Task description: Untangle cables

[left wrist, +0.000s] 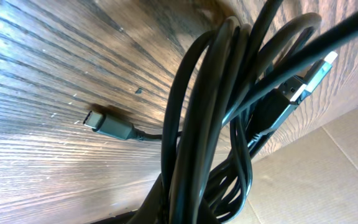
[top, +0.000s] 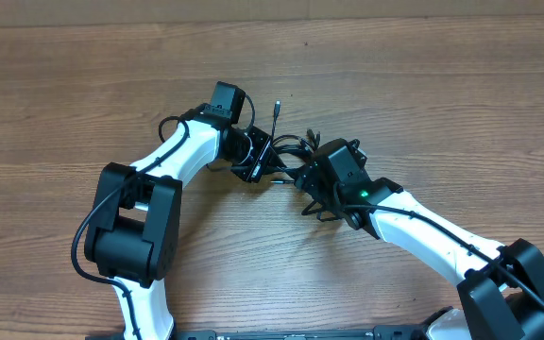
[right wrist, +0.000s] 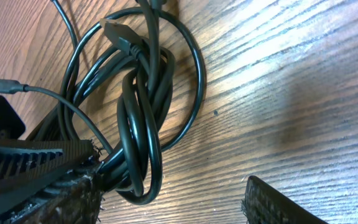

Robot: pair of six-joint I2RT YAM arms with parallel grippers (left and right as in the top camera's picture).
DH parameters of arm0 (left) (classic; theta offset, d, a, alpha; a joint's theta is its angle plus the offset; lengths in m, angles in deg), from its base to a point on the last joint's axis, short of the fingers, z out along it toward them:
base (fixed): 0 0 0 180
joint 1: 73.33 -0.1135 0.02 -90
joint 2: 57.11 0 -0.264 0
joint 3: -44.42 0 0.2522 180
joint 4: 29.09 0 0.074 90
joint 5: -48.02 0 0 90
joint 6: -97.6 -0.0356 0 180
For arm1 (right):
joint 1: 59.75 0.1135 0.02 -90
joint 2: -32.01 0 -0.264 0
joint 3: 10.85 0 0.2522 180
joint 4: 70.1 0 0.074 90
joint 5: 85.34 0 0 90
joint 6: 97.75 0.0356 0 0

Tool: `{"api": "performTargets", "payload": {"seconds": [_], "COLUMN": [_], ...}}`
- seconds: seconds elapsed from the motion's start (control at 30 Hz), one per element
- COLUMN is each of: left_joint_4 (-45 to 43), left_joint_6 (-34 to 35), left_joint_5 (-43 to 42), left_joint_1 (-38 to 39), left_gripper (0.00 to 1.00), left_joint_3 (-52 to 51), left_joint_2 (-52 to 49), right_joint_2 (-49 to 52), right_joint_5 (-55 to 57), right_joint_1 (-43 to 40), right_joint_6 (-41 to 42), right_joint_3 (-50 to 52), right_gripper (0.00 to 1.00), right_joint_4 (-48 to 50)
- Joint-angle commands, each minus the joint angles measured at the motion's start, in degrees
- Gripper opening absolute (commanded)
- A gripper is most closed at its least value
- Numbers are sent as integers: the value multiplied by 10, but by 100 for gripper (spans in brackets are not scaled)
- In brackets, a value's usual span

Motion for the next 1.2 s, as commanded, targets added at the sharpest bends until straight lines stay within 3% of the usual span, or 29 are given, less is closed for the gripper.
{"api": "performTargets", "payload": {"seconds": [0.0,0.4,0.67,0.87,0.97,1.17], "left_joint_4": [-6,-60,-61,-62,-62,-65], "left_joint_6": [11,11,-10,-53,-98,-107], "left_joint_5": [-59,-148,-161,-181,-164,-87], "left_joint_1": [-1,-1,0,-2,-2,-1], "left_gripper": [4,4,4,4,4,4], "left_joint_3": [12,12,12,12,12,12], "left_joint_2": [-3,-3,-3,-3,-3,-3], "right_joint_2": [-9,-5,-3,-8,-14,-37], "right_joint_5": [16,37,75,71,18,-141], "right_joint_1": [1,-11,-19,-71,-113,-170], "right_joint_6": [30,126,137,71,-9,-201], "right_joint_3": [7,7,7,3,-1,-5], "right_gripper": [70,66,65,68,68,68], "right_joint_4": [-10,-26,-23,-25,-24,-24]}}
